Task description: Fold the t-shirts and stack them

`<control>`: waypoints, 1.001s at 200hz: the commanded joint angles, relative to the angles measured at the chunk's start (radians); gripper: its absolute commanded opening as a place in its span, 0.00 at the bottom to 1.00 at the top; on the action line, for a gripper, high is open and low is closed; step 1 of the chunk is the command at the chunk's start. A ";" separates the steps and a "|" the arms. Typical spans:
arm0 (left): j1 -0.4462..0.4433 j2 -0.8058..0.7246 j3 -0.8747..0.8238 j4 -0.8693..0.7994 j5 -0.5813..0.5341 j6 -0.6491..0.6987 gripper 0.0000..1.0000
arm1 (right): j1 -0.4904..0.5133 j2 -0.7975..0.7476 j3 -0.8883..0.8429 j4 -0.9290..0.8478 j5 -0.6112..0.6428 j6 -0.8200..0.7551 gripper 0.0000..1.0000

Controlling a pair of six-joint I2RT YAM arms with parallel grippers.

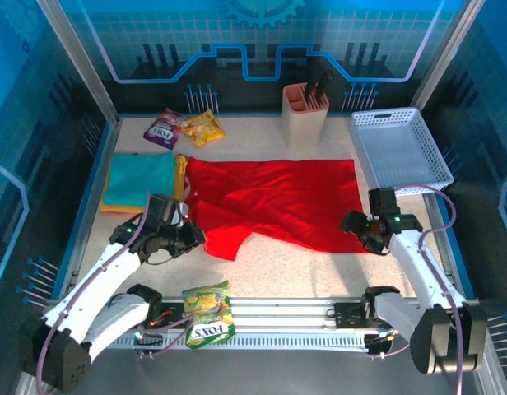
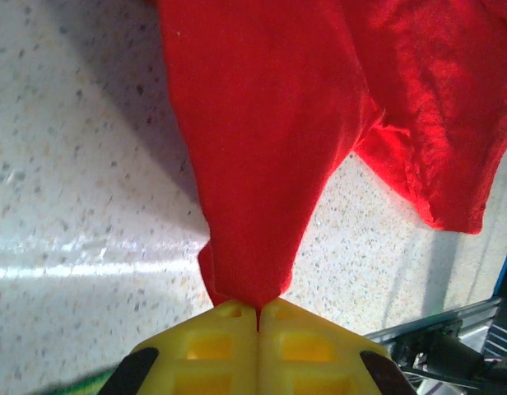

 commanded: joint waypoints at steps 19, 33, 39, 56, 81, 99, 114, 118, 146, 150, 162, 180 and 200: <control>-0.009 -0.096 -0.030 -0.212 0.068 -0.140 0.00 | -0.127 0.013 -0.069 -0.046 -0.057 -0.006 0.78; -0.013 -0.130 -0.026 -0.274 0.079 -0.154 0.00 | -0.161 0.025 -0.086 -0.028 -0.071 -0.019 0.76; -0.011 -0.146 -0.019 -0.303 0.081 -0.154 0.00 | -0.175 0.029 -0.089 -0.025 -0.075 -0.026 0.75; -0.013 -0.184 -0.006 -0.366 0.083 -0.171 0.00 | -0.204 0.033 -0.105 -0.009 -0.080 -0.038 0.72; -0.016 -0.243 -0.004 -0.393 0.129 -0.222 0.00 | -0.230 0.048 -0.127 0.030 -0.103 -0.037 0.65; -0.015 -0.280 -0.013 -0.424 0.118 -0.230 0.00 | -0.232 0.072 -0.138 0.061 -0.111 -0.038 0.61; -0.016 -0.283 -0.036 -0.426 0.127 -0.234 0.00 | -0.234 0.098 -0.142 0.082 -0.118 -0.037 0.57; -0.016 -0.282 -0.041 -0.423 0.133 -0.238 0.00 | -0.234 0.104 -0.143 0.087 -0.122 -0.037 0.56; -0.017 -0.297 -0.040 -0.408 0.133 -0.252 0.00 | -0.236 0.135 -0.148 0.120 -0.134 -0.028 0.55; -0.017 -0.295 -0.038 -0.407 0.130 -0.252 0.00 | -0.236 0.138 -0.148 0.123 -0.134 -0.026 0.55; -0.017 -0.283 -0.033 -0.399 0.129 -0.247 0.00 | -0.241 0.148 -0.147 0.138 -0.134 -0.024 0.53; -0.017 -0.267 -0.031 -0.385 0.129 -0.241 0.00 | -0.242 0.169 -0.150 0.152 -0.135 -0.029 0.47; -0.016 -0.256 -0.018 -0.375 0.127 -0.239 0.00 | -0.247 0.192 -0.156 0.151 -0.142 -0.044 0.46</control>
